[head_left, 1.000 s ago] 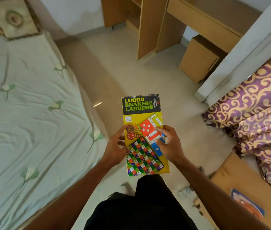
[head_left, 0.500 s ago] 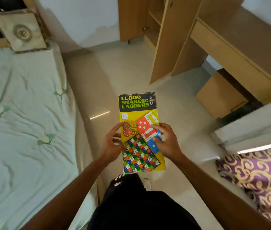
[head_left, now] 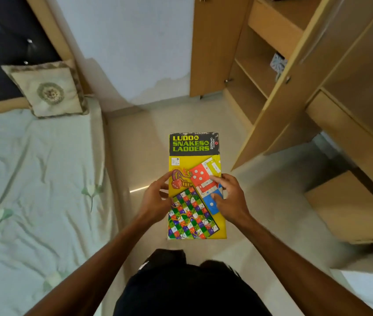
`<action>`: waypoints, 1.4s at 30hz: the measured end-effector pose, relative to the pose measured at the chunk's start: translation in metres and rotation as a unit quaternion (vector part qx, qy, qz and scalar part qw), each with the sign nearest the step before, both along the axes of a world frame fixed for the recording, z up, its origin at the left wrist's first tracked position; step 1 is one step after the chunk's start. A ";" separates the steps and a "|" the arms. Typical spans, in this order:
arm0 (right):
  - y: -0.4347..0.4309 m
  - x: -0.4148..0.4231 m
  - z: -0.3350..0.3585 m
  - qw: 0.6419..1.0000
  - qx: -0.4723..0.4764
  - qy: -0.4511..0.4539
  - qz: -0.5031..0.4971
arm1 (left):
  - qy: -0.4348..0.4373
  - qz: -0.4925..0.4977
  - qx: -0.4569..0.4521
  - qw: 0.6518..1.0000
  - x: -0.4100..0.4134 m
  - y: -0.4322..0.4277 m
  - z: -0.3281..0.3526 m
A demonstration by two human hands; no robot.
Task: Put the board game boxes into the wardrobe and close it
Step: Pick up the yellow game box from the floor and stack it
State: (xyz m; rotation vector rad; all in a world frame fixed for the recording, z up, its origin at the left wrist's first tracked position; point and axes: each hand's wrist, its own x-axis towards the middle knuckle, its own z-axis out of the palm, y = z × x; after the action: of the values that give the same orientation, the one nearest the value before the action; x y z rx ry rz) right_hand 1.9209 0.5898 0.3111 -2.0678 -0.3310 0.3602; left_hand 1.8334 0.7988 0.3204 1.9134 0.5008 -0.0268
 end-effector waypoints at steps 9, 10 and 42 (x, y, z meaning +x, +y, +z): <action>0.120 0.233 -0.002 1.000 0.005 0.000 -0.022 | 0.023 -0.015 0.045 0.999 0.240 0.122 0.010; 0.130 0.255 -0.003 1.000 0.005 -0.001 -0.022 | 0.022 -0.019 0.047 0.998 0.263 0.131 0.010; 0.196 1.013 0.056 0.937 0.066 -0.084 -0.334 | -0.119 -0.304 -0.050 0.944 1.143 0.201 0.079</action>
State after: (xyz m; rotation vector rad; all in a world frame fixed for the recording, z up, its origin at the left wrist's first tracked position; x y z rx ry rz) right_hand 2.9342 0.7860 0.3673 -1.9459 0.2504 -0.2465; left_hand 2.9763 1.0001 0.3993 1.8719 -0.2618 -0.2143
